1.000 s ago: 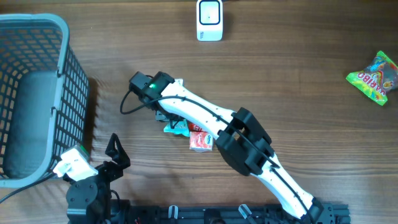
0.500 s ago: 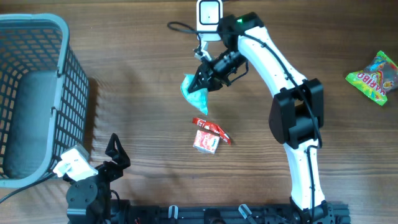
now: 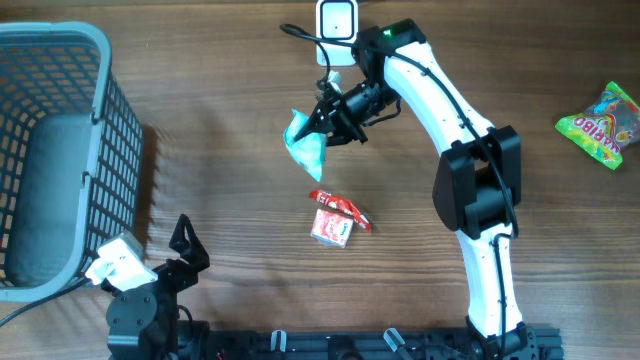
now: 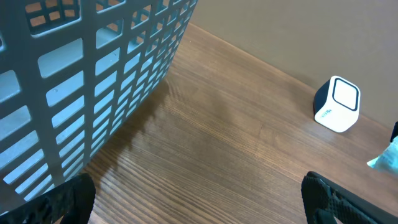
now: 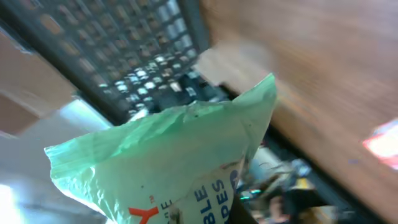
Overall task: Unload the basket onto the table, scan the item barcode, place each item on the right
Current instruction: 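Hold the wipes pack in front of the scanner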
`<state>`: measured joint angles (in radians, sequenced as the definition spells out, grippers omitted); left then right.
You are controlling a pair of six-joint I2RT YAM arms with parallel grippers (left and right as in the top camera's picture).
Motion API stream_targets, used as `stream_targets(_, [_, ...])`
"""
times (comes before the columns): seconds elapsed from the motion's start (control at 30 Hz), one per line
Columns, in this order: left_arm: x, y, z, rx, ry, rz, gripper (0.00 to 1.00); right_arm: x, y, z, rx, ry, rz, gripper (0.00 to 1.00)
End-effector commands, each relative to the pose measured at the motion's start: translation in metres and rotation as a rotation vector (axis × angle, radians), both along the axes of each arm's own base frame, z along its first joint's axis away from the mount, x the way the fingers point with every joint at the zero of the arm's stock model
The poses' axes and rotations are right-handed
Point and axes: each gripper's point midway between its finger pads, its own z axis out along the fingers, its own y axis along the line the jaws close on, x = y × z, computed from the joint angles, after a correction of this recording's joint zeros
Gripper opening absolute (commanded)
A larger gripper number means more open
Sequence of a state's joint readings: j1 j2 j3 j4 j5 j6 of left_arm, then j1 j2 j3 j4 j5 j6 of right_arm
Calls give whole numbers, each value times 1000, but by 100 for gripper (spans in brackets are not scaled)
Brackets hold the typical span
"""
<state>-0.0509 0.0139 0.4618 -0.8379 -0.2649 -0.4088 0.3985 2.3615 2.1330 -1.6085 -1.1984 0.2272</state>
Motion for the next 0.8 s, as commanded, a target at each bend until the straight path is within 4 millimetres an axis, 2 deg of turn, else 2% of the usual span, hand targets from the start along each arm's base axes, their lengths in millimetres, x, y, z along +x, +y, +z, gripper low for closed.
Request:
stream_targets(0.0, [0,1,0,14,-3,1,100,6,-21,-25,-156,-205,78,4])
stream_targets(0.1, [0,1,0,14,-3,1,100,43,-42,-51,-415,-276,-30,5])
stream_targets(0.13, [0,1,0,14,-3,1,100,66,-47,-54,-485,-368,-78,5])
stream_targets(0.23, [0,1,0,14,-3,1,100,114,-27,-30,-389,-610,-143,4])
stream_targets(0.27, [0,1,0,14,-3,1,100,146,-20,-19,-353,-806,-160,4])
stream_targets(0.3, [0,1,0,14,-3,1,100,167,-21,-14,-369,-913,-188,5])
stream_targets(0.4, [0,1,0,14,-3,1,100,228,-38,3,-517,-1168,-341,5])
stream_targets(0.47, [0,1,0,14,-3,1,100,267,-61,23,-672,-1347,-474,5])
stream_targets(0.53, [0,1,0,14,-3,1,100,290,-72,31,-750,-1485,-512,5])
stream_targets(0.6, [0,1,0,14,-3,1,100,305,-71,31,-764,-1578,-514,5])
stream_targets(0.7, [0,1,0,14,-3,1,100,322,-68,8,-776,-1618,-530,5])
stream_targets(0.77, [0,1,0,14,-3,1,100,328,-65,-17,-779,-1611,-520,5])
